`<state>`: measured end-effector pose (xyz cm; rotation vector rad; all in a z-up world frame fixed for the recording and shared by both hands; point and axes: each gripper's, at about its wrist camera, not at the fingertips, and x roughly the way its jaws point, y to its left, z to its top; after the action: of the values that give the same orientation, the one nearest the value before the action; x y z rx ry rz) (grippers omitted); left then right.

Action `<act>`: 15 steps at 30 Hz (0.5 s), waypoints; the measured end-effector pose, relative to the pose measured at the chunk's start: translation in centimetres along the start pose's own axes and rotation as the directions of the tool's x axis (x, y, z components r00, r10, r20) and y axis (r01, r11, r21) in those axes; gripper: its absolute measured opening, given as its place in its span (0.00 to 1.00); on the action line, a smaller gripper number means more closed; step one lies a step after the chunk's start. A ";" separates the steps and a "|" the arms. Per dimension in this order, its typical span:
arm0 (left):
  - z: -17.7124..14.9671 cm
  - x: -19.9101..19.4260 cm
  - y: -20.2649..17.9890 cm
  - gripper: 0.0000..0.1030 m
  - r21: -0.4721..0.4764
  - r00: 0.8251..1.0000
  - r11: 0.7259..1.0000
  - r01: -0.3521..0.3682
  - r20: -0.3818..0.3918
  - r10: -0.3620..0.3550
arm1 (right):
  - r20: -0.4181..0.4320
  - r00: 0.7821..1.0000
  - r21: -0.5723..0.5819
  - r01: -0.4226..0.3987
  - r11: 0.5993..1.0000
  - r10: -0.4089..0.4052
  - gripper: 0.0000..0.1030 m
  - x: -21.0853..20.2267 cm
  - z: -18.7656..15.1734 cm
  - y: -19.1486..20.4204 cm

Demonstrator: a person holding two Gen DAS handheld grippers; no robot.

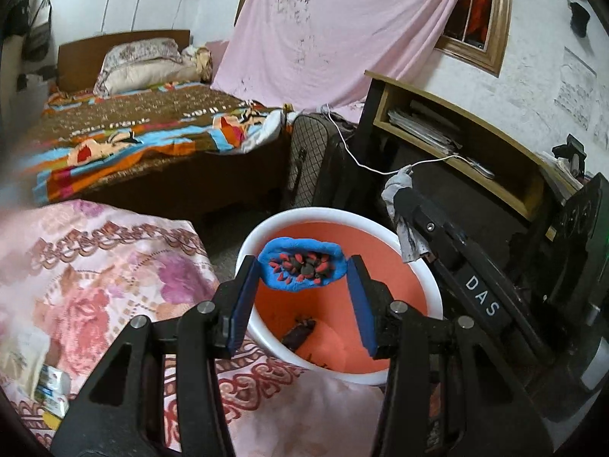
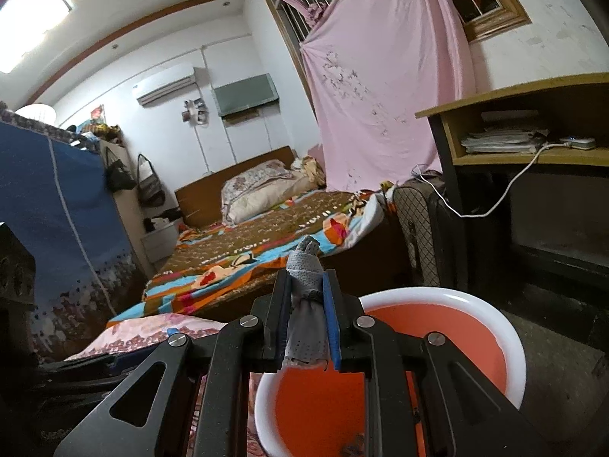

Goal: Collect trash
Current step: 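Carry both held items over the orange basin and open both tools to drop them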

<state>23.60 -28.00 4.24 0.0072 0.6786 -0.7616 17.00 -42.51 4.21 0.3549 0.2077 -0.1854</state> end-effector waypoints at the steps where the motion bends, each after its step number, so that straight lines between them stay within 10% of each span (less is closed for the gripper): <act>1: 0.0 0.1 0.1 0.33 -0.006 1.000 1.000 0.002 -0.005 -0.002 | -0.007 1.000 0.003 0.006 1.000 -0.006 0.15 0.1 0.0 -0.1; 15: -0.7 -0.9 1.3 0.50 -0.063 0.998 0.996 -0.055 0.034 0.057 | -0.033 0.999 0.030 0.036 0.999 -0.035 0.41 0.2 -0.2 -0.8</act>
<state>23.58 -26.30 3.90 -0.0440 0.6649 -0.6851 16.95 -43.14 3.72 0.3852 0.2436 -0.2178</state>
